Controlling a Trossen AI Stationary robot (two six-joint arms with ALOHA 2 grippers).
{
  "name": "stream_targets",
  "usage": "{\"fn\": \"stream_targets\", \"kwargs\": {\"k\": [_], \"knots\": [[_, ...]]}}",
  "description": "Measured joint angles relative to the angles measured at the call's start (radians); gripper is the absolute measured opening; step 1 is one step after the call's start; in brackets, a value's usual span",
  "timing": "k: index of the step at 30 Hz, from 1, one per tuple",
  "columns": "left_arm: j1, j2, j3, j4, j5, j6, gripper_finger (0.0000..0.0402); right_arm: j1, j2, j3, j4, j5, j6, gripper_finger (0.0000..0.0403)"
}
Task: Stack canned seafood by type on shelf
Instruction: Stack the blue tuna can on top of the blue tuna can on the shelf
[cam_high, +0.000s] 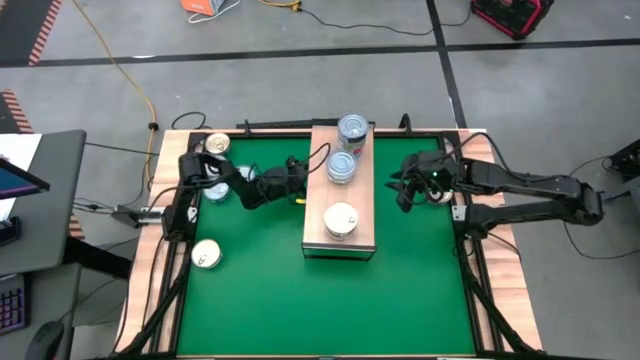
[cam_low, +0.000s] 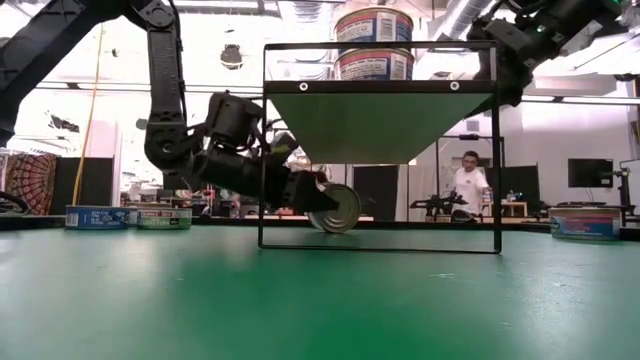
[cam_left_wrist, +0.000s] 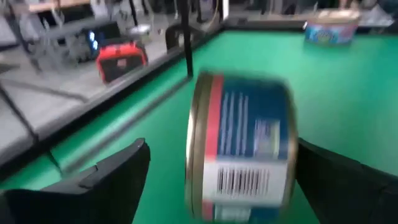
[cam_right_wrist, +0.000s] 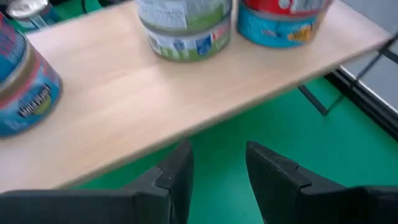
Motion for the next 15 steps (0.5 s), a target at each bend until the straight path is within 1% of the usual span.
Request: {"fn": "stream_targets", "kwargs": {"k": [2, 4, 9, 10, 15], "knots": [[0.003, -0.002, 0.002, 0.019, 0.038, 0.027, 0.0344, 0.000, 0.001, 0.000, 0.017, 0.000, -0.001, 0.0172], [0.005, -0.002, 0.008, 0.017, 0.089, 0.037, 0.0310, 0.000, 0.001, 0.000, 0.035, 0.001, -0.007, 0.0172], [0.005, -0.002, 0.011, 0.000, 0.190, 0.062, 0.0195, -0.001, 0.001, 0.000, 0.040, 0.001, -0.008, 0.0172], [0.005, -0.002, 0.011, -0.003, 0.203, 0.068, 0.0179, -0.001, 0.000, 0.000, 0.040, 0.001, -0.008, 0.0172], [0.016, -0.020, 0.013, -0.072, 0.218, 0.089, 0.0178, -0.001, 0.000, 0.000, 0.040, 0.002, 0.006, 0.0172]]}}
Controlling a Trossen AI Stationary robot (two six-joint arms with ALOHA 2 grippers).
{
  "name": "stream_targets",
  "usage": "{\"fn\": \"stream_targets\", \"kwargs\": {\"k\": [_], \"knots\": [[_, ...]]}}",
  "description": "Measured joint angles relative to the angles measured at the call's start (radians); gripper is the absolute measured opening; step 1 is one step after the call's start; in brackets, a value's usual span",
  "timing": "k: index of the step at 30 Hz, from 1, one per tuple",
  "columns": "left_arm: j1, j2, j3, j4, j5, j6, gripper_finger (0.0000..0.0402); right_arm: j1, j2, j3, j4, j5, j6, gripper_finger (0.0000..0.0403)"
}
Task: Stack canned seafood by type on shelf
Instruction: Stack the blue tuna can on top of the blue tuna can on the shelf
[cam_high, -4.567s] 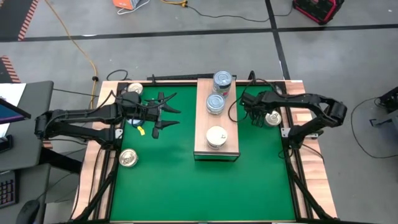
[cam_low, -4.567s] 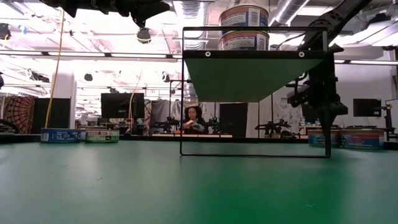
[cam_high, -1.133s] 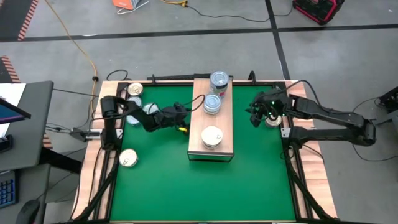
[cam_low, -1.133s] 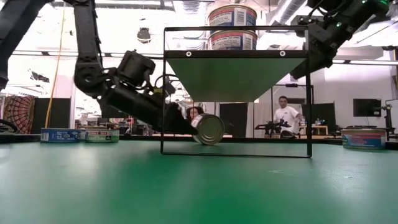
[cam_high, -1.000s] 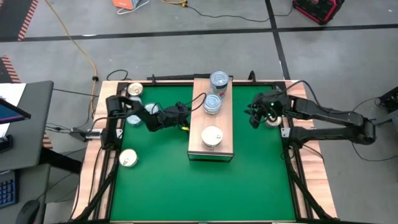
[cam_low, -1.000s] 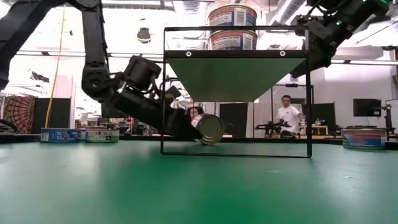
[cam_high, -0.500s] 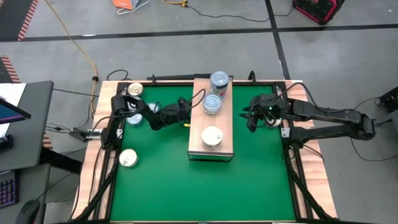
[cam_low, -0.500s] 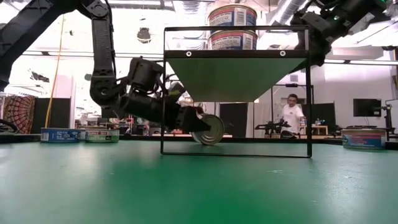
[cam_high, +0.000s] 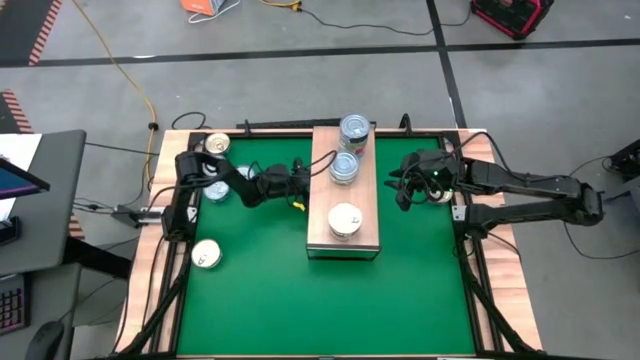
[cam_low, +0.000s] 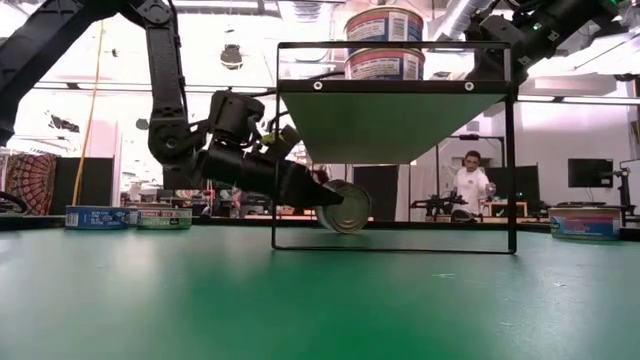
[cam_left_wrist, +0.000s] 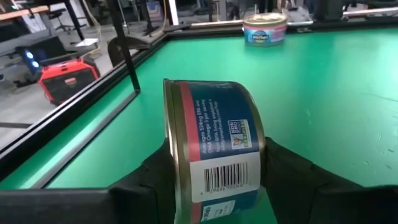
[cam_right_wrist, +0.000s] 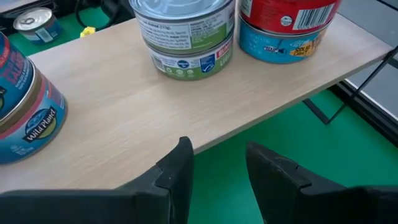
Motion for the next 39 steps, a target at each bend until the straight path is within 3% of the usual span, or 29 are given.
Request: {"fn": "stream_targets", "kwargs": {"k": [8, 15, 22, 27, 33, 39], "knots": [[0.030, -0.175, -0.112, -0.160, -0.041, 0.093, 0.0178, 0.000, 0.000, 0.000, -0.001, 0.000, -0.013, 0.0172], [0.046, -0.426, -0.231, -0.398, -0.053, 0.123, 0.0178, -0.001, 0.000, 0.000, 0.000, 0.000, -0.030, 0.0172], [0.020, -0.724, -0.265, -0.671, -0.065, 0.137, 0.0178, -0.001, 0.000, 0.000, -0.001, 0.001, -0.033, 0.0172], [-0.075, -0.937, -0.265, -0.842, -0.096, 0.267, 0.0178, -0.001, 0.000, 0.000, -0.009, 0.037, -0.049, 0.0172], [-0.249, -1.139, -0.265, -0.866, -0.288, 0.428, 0.0179, -0.003, -0.010, 0.000, 0.020, 0.055, -0.074, 0.0172], [-0.409, -1.192, -0.224, -0.859, -0.391, 0.497, 0.0191, 0.005, -0.050, 0.000, 0.126, 0.063, -0.060, 0.0172]]}}
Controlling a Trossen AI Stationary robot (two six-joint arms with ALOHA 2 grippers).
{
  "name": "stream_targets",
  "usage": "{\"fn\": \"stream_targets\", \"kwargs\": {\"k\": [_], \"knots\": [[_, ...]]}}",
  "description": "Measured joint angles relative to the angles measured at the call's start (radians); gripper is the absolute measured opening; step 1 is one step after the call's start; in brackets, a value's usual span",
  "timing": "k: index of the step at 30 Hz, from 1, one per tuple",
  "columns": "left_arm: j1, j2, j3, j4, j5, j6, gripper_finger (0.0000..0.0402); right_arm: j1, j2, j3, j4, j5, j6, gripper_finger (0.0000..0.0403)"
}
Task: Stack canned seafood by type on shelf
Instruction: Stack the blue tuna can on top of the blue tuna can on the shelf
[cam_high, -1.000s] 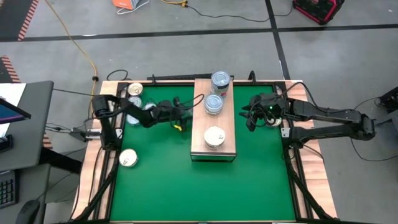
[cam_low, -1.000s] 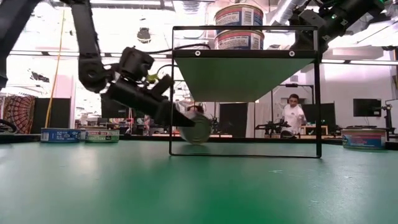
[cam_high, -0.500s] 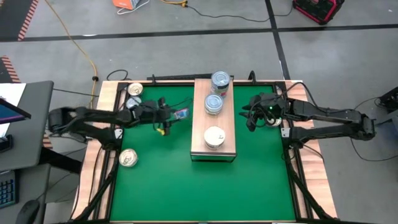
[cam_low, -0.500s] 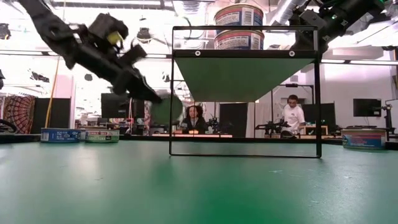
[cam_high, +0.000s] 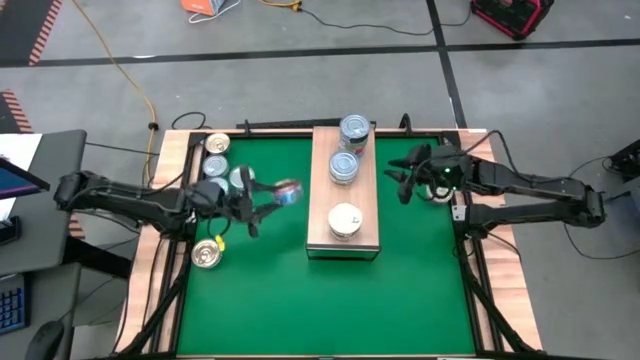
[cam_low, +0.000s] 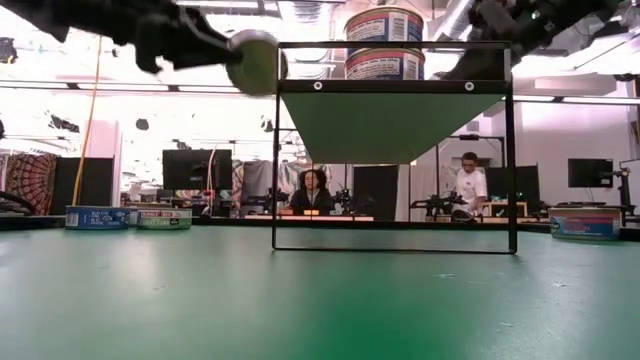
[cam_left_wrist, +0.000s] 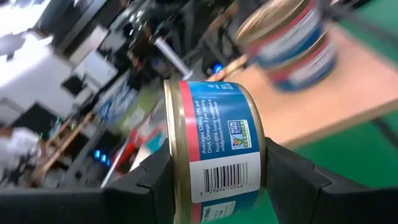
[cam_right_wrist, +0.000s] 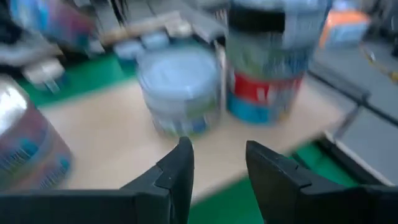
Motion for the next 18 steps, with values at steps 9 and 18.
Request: {"fn": "stream_targets", "kwargs": {"k": [9, 18], "knots": [[-0.126, 0.154, 0.172, 0.002, -0.061, 0.148, 0.0190, 0.129, -0.020, 0.000, 0.257, -0.015, 0.009, 0.0172], [-0.183, 0.298, 0.341, 0.005, 0.057, 0.371, 0.0190, 0.283, -0.040, 0.000, 0.330, -0.014, -0.036, 0.0172]]}}
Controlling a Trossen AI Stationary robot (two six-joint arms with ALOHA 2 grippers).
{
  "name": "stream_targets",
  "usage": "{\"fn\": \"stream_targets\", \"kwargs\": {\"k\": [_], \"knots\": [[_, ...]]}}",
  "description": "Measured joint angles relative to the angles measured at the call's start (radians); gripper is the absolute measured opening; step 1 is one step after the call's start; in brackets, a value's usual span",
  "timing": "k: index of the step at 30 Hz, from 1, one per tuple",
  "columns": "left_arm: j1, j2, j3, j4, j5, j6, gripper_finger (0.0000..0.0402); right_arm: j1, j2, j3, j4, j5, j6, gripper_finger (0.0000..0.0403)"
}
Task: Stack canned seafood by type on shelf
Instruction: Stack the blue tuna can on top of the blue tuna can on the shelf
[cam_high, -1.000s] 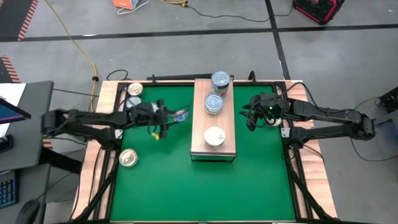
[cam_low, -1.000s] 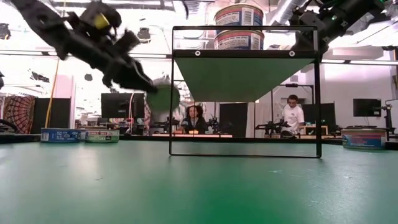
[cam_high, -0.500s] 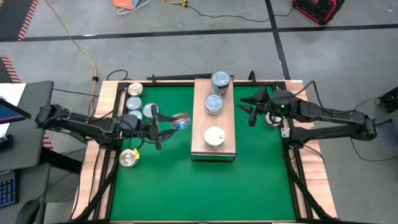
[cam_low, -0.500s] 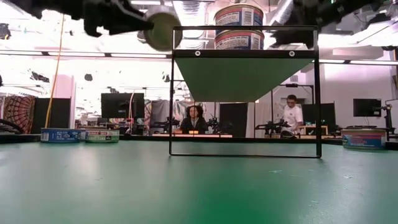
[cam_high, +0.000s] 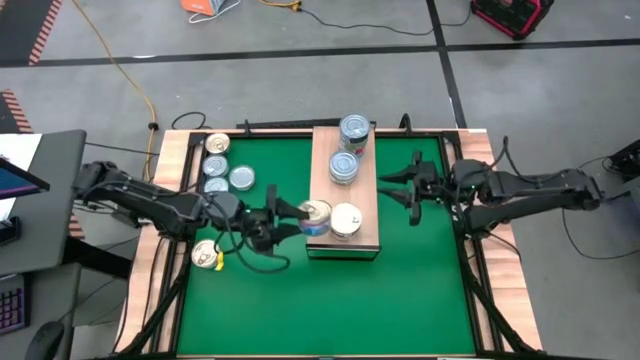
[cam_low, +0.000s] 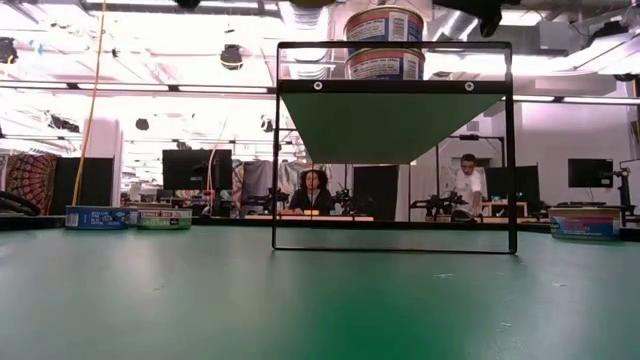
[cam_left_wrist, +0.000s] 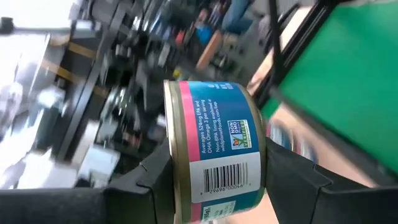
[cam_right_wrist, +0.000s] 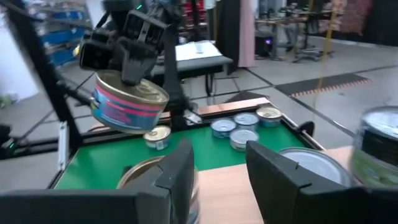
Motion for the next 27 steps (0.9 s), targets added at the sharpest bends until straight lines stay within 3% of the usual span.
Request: {"fn": "stream_targets", "kwargs": {"k": [5, 10, 18, 27], "knots": [[0.023, 0.103, 0.102, -0.002, 0.062, 0.059, 0.0190, 0.071, 0.003, 0.000, -0.002, 0.046, -0.049, 0.0172], [0.045, 0.214, 0.203, -0.027, 0.047, 0.113, 0.0194, 0.137, 0.004, -0.006, -0.010, 0.131, -0.080, 0.0172], [0.056, 0.297, 0.385, -0.314, 0.049, 0.098, 0.0192, 0.203, -0.051, -0.089, 0.024, 0.369, -0.090, 0.0172], [0.104, 0.307, 0.474, -0.422, 0.119, 0.152, 0.0191, 0.202, -0.109, -0.122, 0.032, 0.374, -0.087, 0.0172]]}}
